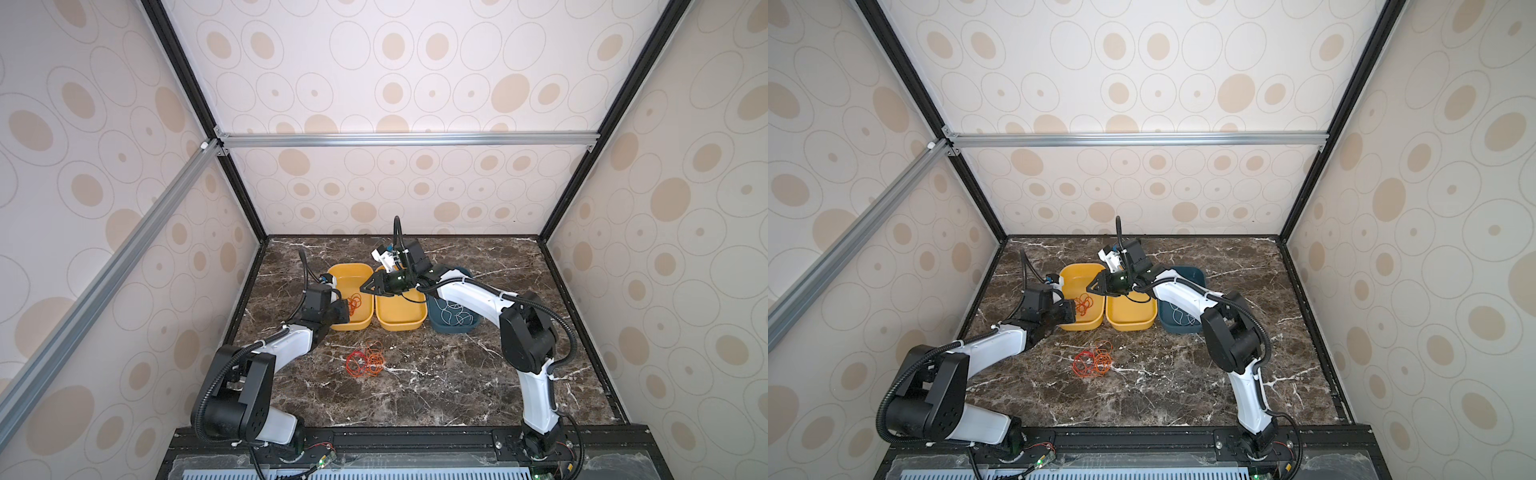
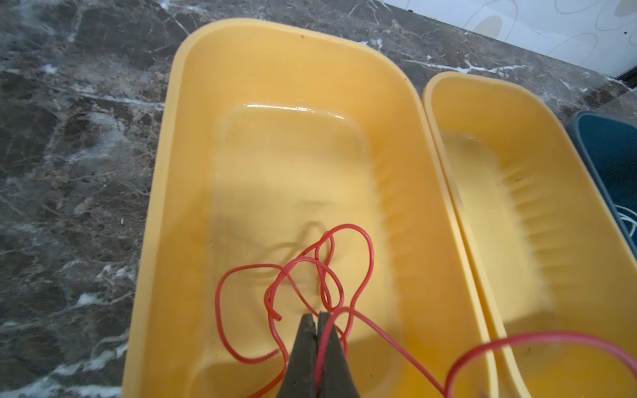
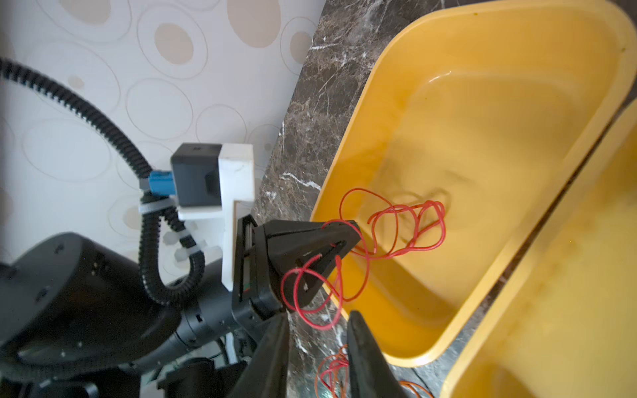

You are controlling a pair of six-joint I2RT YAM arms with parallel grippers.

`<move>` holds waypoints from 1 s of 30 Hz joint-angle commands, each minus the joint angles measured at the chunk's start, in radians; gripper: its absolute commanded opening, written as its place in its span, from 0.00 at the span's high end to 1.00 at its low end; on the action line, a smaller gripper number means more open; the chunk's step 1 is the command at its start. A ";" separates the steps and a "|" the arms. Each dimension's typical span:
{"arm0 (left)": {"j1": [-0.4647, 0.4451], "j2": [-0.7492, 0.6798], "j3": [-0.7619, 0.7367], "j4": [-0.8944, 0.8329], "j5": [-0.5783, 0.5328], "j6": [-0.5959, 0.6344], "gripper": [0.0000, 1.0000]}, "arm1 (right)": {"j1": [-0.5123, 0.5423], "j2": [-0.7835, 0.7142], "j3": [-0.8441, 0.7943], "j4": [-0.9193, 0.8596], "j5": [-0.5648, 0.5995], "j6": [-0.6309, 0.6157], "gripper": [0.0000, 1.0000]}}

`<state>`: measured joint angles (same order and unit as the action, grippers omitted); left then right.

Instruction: Untangle the cables

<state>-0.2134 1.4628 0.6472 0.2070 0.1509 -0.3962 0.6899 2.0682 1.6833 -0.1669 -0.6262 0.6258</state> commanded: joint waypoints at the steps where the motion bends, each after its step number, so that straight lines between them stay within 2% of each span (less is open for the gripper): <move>1: 0.014 0.020 0.054 -0.001 0.004 -0.035 0.98 | 0.000 -0.034 0.013 -0.047 0.037 -0.034 0.67; 4: 0.018 0.044 0.077 -0.026 0.000 -0.051 0.97 | -0.004 -0.068 -0.007 -0.059 0.043 -0.047 0.66; 10: 0.019 0.116 0.172 -0.108 0.013 -0.074 0.83 | -0.016 -0.161 -0.073 -0.062 0.051 -0.060 0.66; 15: 0.019 0.133 0.225 -0.145 -0.004 -0.084 0.60 | -0.031 -0.226 -0.143 -0.068 0.056 -0.063 0.66; 22: 0.019 0.102 0.272 -0.190 -0.008 -0.081 0.50 | -0.048 -0.305 -0.213 -0.085 0.066 -0.077 0.66; 30: 0.013 -0.054 0.230 -0.216 0.069 -0.079 0.43 | -0.050 -0.384 -0.281 -0.172 0.092 -0.120 0.66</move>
<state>-0.2028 1.4784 0.8791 0.0170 0.1799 -0.4763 0.6430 1.7321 1.4284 -0.2890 -0.5480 0.5377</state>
